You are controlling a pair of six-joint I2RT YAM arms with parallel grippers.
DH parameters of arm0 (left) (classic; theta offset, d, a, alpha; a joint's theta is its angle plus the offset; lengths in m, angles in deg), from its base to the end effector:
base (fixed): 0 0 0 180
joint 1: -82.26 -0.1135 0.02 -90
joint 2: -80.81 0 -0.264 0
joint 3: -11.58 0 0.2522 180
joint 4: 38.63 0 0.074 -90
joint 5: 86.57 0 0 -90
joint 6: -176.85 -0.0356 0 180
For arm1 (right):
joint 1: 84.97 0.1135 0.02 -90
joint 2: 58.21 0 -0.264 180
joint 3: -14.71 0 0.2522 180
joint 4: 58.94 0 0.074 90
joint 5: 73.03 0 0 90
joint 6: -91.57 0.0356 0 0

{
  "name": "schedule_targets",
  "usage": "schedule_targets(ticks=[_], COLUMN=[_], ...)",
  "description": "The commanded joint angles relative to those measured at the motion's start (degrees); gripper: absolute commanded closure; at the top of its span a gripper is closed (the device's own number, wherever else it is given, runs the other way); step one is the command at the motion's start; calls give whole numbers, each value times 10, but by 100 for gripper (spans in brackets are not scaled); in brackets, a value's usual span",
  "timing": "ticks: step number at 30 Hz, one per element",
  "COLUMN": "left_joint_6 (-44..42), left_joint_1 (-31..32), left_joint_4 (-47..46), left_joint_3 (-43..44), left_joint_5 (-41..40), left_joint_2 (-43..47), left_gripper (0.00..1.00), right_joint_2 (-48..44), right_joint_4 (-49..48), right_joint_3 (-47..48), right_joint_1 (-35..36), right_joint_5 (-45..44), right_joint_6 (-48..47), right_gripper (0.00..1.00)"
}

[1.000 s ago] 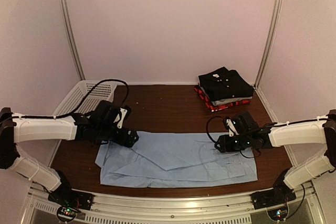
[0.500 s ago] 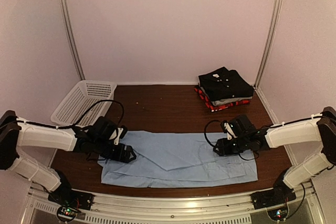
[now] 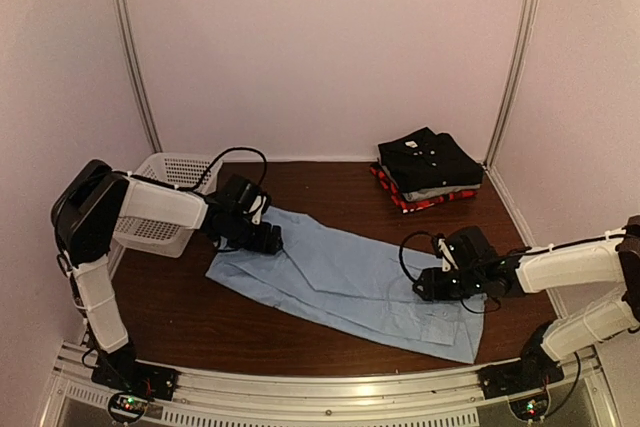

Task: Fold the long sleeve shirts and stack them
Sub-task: Rotate the rectangle-folded shirt at the center of the board.

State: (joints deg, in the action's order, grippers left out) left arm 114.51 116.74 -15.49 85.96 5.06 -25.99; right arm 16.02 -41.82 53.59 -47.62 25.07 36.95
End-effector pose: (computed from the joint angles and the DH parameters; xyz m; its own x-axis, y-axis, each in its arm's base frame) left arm 0.3054 -0.2110 0.1406 -0.8710 0.0352 -0.4900 0.1974 0.9385 -0.2833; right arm 0.1722 0.1378 0.1350 -0.9013 0.0333 -0.4320 -0.1803 0.8778 0.4438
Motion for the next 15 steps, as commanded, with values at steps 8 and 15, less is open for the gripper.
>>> schedule_targets(ticks=[8, 15], left_joint_6=[-139, -142], left_joint_1=[-47, -58], left_joint_4=[96, 66], left_joint_3=[422, 497], left_joint_5=[-63, -67], left_joint_2=[-289, -274], left_gripper=[10, 2], right_joint_2=[-38, -33], right_joint_4=[-44, -10], right_joint_3=[-63, 12], right_joint_1=[140, 221], right_joint_5=[-34, -71], right_joint_6=[157, 114], right_gripper=[37, 34])
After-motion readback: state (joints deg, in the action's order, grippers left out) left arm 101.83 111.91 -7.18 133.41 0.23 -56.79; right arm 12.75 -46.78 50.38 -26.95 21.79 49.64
